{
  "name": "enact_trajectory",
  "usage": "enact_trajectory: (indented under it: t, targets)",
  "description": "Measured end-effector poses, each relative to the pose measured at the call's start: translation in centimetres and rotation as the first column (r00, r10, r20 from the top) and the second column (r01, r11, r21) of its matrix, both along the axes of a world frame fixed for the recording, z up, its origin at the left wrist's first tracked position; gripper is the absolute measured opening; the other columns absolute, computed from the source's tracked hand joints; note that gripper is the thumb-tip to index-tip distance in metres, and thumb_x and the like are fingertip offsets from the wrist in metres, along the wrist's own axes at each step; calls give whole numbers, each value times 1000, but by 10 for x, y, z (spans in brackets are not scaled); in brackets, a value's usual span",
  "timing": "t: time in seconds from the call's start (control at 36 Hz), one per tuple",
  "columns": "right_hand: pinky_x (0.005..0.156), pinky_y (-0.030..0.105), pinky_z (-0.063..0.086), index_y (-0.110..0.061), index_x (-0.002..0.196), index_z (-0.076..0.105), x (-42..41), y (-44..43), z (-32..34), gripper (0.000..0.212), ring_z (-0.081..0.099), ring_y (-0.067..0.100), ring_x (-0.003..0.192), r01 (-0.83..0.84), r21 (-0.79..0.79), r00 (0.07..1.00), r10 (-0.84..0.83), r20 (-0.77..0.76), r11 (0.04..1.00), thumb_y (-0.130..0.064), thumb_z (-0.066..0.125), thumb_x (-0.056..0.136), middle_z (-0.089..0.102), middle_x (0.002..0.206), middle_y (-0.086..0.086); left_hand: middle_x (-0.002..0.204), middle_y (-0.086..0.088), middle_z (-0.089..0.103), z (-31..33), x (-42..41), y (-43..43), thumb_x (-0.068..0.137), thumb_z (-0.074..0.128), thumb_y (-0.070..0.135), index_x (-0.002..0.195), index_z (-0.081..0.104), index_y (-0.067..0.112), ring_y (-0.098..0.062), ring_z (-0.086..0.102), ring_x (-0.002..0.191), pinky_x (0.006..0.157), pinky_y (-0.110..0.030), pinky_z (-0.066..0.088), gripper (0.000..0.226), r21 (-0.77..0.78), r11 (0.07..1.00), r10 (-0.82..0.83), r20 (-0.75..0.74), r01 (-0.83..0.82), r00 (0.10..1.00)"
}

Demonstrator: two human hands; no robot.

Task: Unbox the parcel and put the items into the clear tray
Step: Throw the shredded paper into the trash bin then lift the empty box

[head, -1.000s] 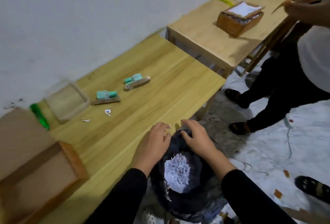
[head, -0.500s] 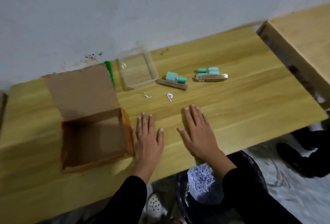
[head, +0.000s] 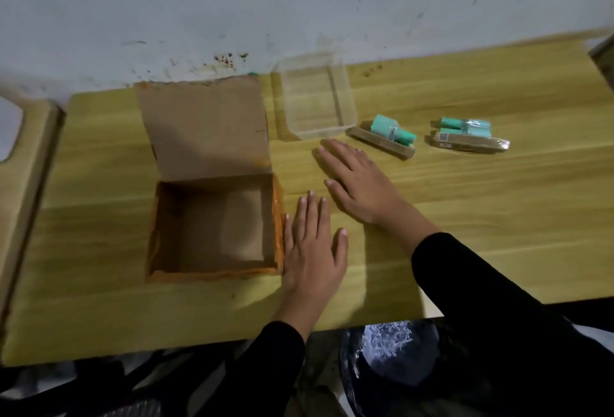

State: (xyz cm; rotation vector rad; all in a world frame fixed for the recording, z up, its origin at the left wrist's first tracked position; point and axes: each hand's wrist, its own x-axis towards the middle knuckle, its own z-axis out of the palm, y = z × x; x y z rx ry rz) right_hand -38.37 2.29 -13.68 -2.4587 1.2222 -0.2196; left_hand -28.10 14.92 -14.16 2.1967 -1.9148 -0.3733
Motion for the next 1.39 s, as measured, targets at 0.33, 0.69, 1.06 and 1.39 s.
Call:
enact_trajectory:
  t: [0.33,0.69,1.06,1.39]
  targets:
    - [107,32,32,-10,131,48,-32,16,11,44,41,23,126,-102,58,989,95,112,993,-14,44,87,50,135,9,154,-7,28,1,1,-1,92,25,46,143,36,12,-19,22,143,113,-35,1,62,23,1000,1,7,-1,1000]
    - [81,22,42,-1,93,70,-120,138,13,27,57,26,92,474,56,845,-472,251,879,-14,48,86,69,97,17,160,-1,3,14,-17,6,100,25,35,150,13,13,-14,-2,147,119,-41,-4,56,107,990,-92,-39,95,995]
    - [72,16,40,-1,91,69,-177,258,12,14,57,20,77,951,170,227,-957,182,258,4,60,82,67,89,14,159,-8,-3,18,-44,18,99,22,40,150,6,10,-21,-6,147,119,-43,-3,61,158,946,-279,-40,282,959]
    - [54,6,36,-4,114,63,-168,281,10,29,52,7,61,941,296,175,-985,-4,166,-5,55,86,68,106,17,159,-10,0,21,-37,17,99,24,42,150,8,10,-24,-3,147,119,-43,0,62,160,927,-339,-29,339,940]
